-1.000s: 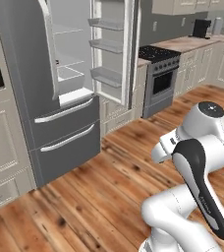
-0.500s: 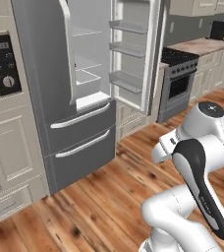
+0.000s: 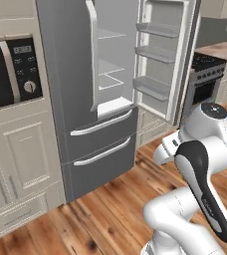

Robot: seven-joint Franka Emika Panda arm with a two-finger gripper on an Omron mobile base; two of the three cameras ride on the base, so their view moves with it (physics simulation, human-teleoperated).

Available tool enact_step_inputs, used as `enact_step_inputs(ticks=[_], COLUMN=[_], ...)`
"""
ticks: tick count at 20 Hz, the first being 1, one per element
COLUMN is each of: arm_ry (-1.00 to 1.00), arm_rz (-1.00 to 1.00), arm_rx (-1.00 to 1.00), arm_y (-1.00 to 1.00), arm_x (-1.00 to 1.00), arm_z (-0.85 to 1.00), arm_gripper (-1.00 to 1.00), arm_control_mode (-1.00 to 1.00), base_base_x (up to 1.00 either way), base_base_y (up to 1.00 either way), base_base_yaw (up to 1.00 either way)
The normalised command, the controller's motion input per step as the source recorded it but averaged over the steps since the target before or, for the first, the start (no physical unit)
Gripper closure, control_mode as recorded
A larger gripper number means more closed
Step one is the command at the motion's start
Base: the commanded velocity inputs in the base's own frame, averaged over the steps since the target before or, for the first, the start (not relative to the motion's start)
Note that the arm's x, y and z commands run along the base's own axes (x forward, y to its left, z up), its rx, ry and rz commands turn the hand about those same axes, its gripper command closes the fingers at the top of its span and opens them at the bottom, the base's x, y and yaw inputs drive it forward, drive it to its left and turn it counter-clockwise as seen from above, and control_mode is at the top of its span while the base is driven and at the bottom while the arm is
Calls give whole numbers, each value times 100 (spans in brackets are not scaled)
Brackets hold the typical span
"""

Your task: Take the cakes from the fridge and place them on the empty tray on the dining counter.

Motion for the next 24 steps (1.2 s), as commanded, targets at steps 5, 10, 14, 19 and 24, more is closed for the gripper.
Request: enact_step_inputs(ticks=[5, 10, 14, 19, 24], arm_ry=[0, 0, 0, 0, 0], arm_rz=[0, 0, 0, 0, 0], arm_rx=[0, 0, 0, 0, 0], arm_y=[0, 0, 0, 0, 0], arm_x=[0, 0, 0, 0, 0], arm_z=[0, 0, 0, 0, 0], arm_gripper=[-100, -100, -100, -100, -100], arm_control_mode=[100, 100, 100, 100, 100], base_base_x=[60, 52, 54, 51, 51], base_base_y=[-2, -15, -29, -43, -30], base_base_yaw=[21, 22, 20, 18, 15])
